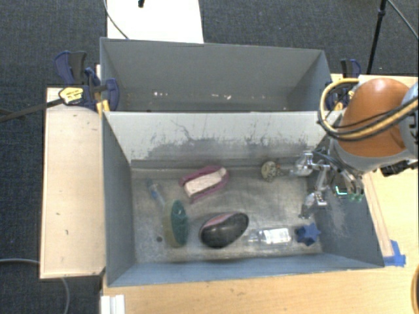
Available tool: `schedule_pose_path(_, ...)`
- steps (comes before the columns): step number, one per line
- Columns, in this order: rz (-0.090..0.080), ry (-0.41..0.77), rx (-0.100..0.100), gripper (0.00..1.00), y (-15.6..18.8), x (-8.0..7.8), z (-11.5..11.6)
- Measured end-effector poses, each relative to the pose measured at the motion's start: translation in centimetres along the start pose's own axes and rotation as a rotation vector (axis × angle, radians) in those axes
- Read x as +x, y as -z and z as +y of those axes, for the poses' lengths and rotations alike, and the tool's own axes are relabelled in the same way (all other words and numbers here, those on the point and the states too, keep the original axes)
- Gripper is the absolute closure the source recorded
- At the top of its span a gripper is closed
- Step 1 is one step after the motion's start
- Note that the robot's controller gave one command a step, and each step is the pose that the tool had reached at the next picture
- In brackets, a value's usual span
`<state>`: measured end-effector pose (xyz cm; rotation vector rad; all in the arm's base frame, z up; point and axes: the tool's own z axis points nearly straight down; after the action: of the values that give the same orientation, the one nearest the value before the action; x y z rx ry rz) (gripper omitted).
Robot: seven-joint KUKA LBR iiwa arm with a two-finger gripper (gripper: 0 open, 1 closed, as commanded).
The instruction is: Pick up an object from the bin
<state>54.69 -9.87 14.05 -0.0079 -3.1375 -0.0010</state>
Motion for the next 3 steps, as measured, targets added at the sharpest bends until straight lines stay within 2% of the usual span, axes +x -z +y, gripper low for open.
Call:
schedule_pose_path(1,-0.015,0.062,0.001,0.0,-6.9,3.5,8.2)
schedule_pose_path(2,-0.005,0.294,0.003,0.0,-4.0,7.0,2.5)
schedule_pose_path(3,-0.008,0.604,-0.001,0.0,-4.0,6.6,14.0)
